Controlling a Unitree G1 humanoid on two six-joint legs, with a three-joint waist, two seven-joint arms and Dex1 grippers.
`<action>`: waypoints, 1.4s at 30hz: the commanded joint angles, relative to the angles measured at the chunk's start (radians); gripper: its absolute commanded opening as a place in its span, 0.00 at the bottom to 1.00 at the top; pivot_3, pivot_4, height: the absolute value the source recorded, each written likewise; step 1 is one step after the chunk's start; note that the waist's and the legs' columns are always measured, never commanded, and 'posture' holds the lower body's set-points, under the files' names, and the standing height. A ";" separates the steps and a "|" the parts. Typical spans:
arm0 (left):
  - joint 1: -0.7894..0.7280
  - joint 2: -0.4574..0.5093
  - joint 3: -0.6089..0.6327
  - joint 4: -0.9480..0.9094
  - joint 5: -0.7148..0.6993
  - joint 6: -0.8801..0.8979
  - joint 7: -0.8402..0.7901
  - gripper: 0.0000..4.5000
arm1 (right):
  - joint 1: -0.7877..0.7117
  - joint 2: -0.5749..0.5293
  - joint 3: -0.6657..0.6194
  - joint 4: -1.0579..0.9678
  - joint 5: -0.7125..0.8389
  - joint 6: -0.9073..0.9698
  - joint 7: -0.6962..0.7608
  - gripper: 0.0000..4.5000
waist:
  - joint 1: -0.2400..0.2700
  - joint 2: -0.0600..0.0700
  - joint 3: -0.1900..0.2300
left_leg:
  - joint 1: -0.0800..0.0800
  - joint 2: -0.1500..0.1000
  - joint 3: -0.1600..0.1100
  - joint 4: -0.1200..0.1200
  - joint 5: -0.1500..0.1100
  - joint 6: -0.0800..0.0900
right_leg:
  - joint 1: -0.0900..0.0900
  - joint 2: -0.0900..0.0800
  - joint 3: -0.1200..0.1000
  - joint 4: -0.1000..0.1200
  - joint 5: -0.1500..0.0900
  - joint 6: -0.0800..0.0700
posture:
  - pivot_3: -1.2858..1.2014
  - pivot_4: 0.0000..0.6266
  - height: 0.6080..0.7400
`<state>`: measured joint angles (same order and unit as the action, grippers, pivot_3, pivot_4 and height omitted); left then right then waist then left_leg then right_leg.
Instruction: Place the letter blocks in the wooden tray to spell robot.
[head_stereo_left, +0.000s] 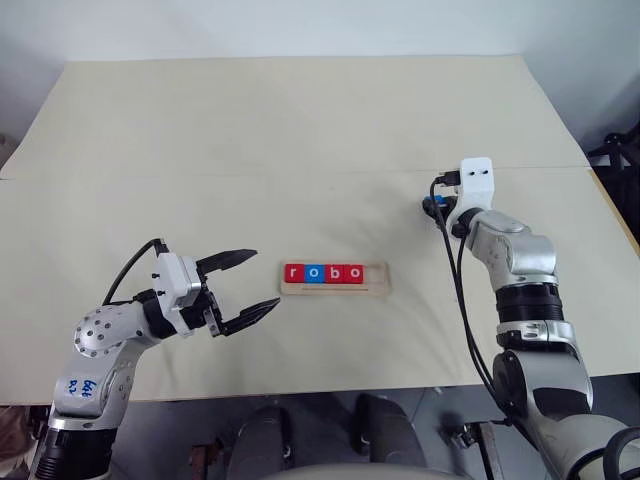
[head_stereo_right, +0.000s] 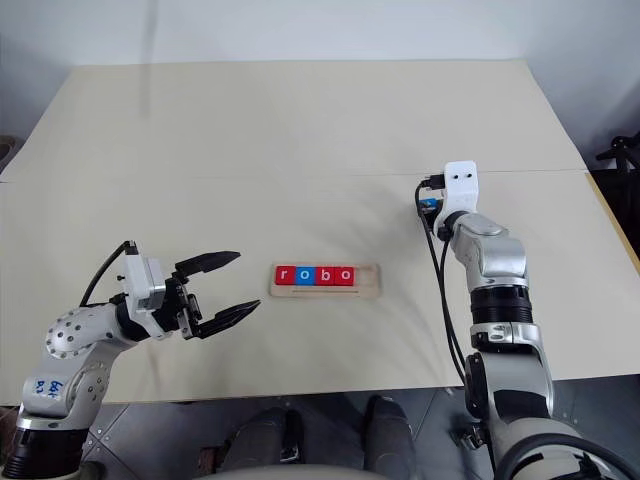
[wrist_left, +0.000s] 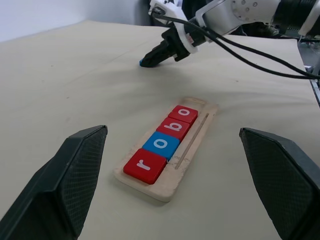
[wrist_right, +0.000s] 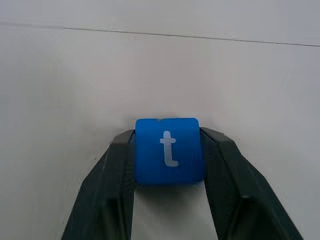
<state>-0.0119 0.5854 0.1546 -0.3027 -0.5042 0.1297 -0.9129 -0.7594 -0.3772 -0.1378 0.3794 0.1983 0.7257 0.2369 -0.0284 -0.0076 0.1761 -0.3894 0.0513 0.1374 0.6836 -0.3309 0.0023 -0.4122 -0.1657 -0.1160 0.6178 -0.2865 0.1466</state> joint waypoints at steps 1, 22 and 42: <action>-0.012 0.003 0.007 -0.011 -0.013 -0.004 -0.008 1.00 | 0.043 -0.020 -0.038 -0.177 0.041 0.110 0.002 0.33 | 0.001 0.000 0.000 | 0.000 0.000 0.000 0.000 0.000 0.000 | 0.000 0.000 0.000 0.000 0.000 0.000 | 0.52 0.24 1.00; -0.123 -0.013 -0.049 0.109 -0.014 -0.007 -0.103 1.00 | 0.543 0.050 -0.156 -1.033 0.193 0.587 -0.012 0.70 | 0.001 0.000 0.000 | -0.001 0.000 0.000 -0.002 0.000 0.000 | -0.001 0.000 0.000 -0.001 0.000 0.000 | 0.52 0.24 1.00; -0.105 0.008 -0.030 0.079 -0.010 -0.031 -0.132 1.00 | 0.313 -0.575 0.200 -0.089 0.021 -0.720 1.212 1.00 | 0.001 -0.001 0.001 | 0.001 -0.001 0.000 -0.001 -0.001 0.001 | 0.003 0.000 -0.001 -0.006 0.001 0.002 | 0.52 0.24 1.00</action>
<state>-0.1133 0.5821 0.1185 -0.1869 -0.5046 0.1104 -1.0338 -0.4087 -0.9615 0.0546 0.2299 0.2435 0.0801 1.4145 -0.0274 -0.0087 0.1769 -0.3881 0.0505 0.1371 0.6830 -0.3317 0.0037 -0.4088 -0.1656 -0.1170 0.6117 -0.2856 0.1484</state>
